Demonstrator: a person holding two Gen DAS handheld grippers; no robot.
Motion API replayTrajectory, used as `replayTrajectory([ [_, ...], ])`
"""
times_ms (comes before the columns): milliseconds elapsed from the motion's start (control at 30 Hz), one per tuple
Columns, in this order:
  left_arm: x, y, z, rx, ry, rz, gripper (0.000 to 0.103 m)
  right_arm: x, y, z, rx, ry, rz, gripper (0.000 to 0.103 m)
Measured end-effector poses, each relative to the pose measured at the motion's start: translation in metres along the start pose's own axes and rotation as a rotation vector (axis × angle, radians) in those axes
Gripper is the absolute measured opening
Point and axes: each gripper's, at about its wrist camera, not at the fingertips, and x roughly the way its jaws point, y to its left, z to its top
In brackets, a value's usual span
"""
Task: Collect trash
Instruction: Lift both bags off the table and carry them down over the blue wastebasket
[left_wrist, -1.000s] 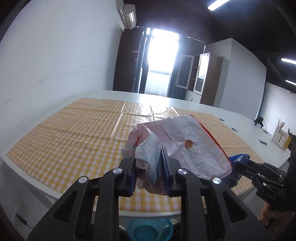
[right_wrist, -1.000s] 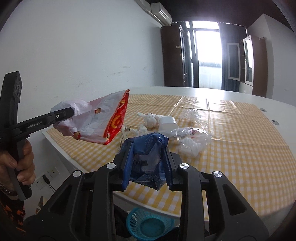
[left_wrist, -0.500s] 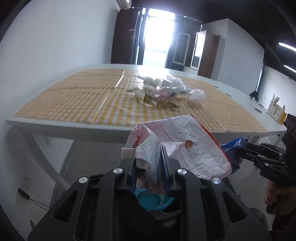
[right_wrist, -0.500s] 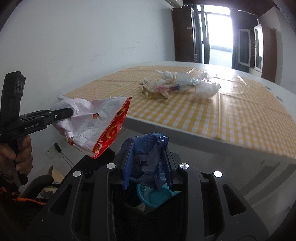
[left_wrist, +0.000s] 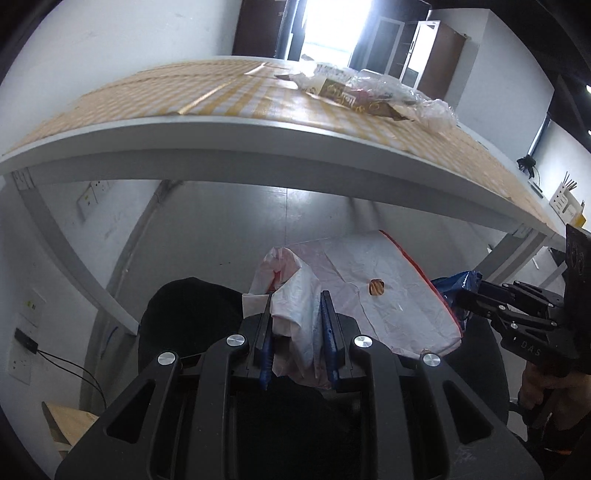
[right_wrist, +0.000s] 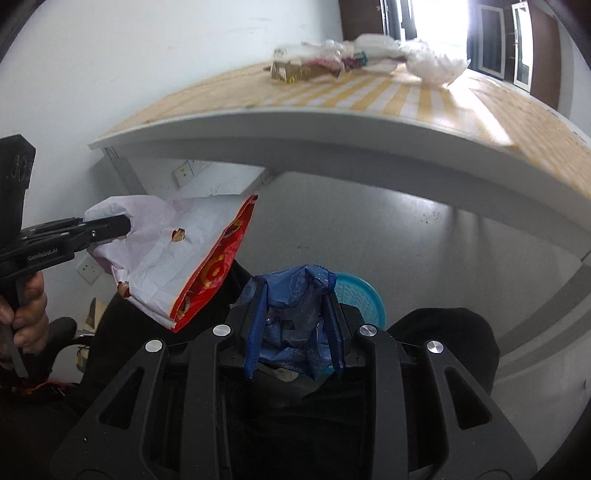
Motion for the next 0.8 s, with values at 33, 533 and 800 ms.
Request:
replayTrajectory([
  [33, 0.007, 0.001, 0.0, 0.007, 0.007, 0.005, 0.021, 0.009, -0.001, -0.002, 0.004, 0.013, -0.004, 0.028],
  [533, 0.134, 0.019, 0.011, 0.024, 0.234, 0.044, 0.021, 0.122, -0.031, -0.011, 0.114, 0.211, -0.064, 0.028],
  [800, 0.194, 0.004, 0.01, 0.084, 0.322, 0.096, 0.021, 0.174, -0.056, -0.007, 0.197, 0.314, -0.06, 0.028],
])
